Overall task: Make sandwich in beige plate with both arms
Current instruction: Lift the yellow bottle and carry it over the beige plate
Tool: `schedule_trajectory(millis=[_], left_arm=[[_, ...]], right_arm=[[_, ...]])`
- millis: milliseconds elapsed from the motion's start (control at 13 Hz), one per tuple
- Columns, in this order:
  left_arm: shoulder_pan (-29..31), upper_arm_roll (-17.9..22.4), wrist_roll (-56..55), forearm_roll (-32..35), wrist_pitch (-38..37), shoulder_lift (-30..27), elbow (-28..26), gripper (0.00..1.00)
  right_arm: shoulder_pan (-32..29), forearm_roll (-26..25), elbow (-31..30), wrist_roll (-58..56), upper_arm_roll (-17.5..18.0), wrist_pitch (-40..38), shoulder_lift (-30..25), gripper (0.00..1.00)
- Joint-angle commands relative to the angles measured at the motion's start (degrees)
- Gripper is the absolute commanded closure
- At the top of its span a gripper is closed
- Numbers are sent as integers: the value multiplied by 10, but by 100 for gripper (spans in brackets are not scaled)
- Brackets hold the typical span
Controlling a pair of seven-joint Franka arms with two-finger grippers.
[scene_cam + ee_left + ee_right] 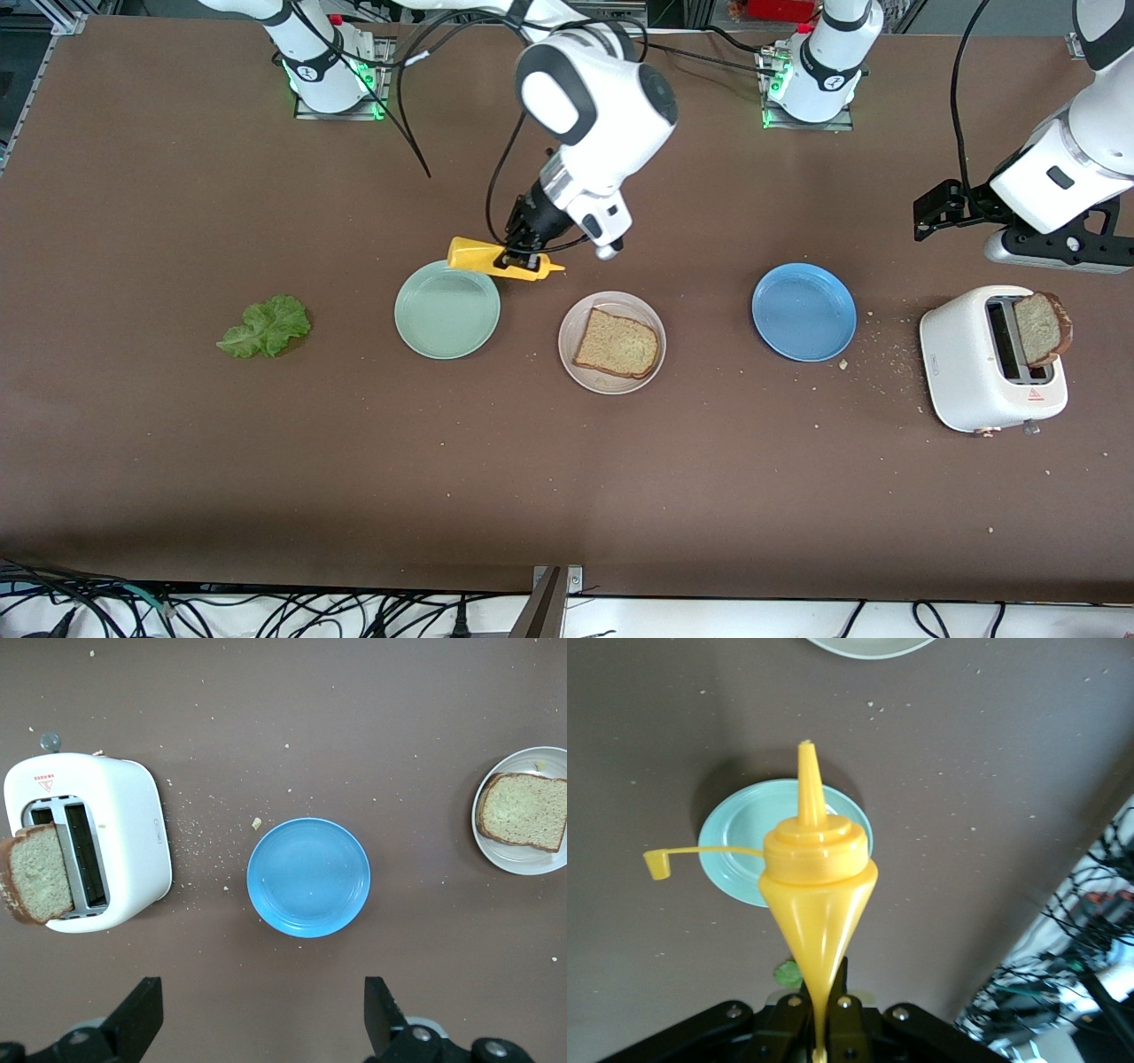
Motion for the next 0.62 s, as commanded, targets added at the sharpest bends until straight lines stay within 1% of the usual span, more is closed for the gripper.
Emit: schedule_trajectory(millis=[0, 154, 308, 385, 538], left_arm=[[2, 3, 2, -12, 3, -1, 1, 0], [2, 3, 3, -12, 3, -1, 1, 0], [2, 3, 3, -12, 3, -1, 1, 0], [2, 3, 3, -12, 3, -1, 1, 0], [1, 3, 2, -12, 3, -1, 1, 0]], right_arm=[[34, -71, 9, 30, -8, -1, 26, 100], [57, -147, 9, 53, -8, 0, 48, 100], [84, -213, 9, 118, -8, 4, 72, 100], [88, -223, 9, 131, -8, 8, 80, 100], [87, -224, 9, 131, -8, 21, 84, 100]])
